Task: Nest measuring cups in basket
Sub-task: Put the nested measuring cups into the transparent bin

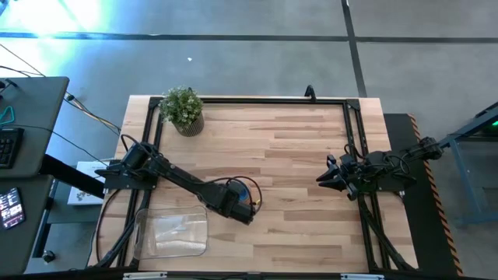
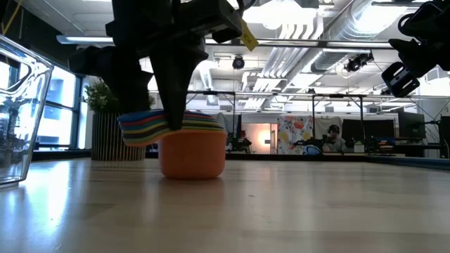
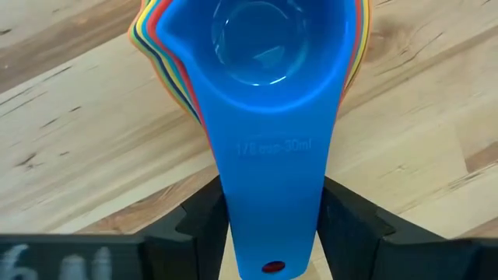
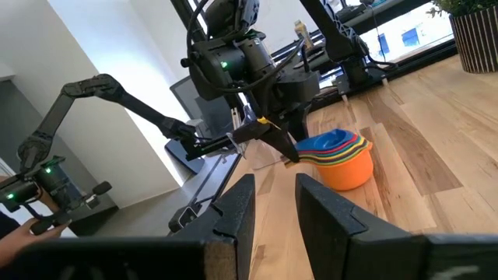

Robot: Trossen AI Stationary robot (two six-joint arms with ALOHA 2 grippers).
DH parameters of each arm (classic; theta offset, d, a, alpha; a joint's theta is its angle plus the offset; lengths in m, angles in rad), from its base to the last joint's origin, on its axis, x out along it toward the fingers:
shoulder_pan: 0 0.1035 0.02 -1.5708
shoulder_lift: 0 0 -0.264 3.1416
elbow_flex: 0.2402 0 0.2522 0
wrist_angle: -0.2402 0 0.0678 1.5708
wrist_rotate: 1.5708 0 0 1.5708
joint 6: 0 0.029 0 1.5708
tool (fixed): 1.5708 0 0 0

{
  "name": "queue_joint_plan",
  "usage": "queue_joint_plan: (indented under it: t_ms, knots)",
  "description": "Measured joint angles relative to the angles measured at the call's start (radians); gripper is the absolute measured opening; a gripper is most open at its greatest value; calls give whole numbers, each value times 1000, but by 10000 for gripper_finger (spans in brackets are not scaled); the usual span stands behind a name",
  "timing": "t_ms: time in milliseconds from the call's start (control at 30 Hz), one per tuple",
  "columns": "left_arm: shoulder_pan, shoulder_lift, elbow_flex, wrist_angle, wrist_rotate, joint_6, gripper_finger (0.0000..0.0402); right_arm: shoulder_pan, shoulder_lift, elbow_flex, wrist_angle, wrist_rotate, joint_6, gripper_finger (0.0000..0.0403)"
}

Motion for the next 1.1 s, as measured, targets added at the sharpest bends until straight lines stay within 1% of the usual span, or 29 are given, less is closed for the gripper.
queue_joint_plan:
  t_ms: [133, 300, 467, 733, 867, 1100]
  knots:
    - [0, 0, 0, 8, 0, 0, 169, 0, 0, 0, 0, 0, 0, 87]
    - [2, -8, 1, 75, 0, 1, 183, 0, 0, 0, 0, 0, 0, 87]
    - [2, -21, 3, 135, -1, 11, 180, 0, 0, 0, 0, 0, 0, 87]
    - [-8, -92, 3, 114, -24, 7, 180, 0, -1, 0, 0, 0, 0, 87]
    - [-46, -136, 2, 127, -98, -56, 180, 0, 0, 0, 0, 0, 0, 87]
    - [-150, -148, 2, 168, -294, -229, 167, 0, -1, 0, 0, 0, 0, 87]
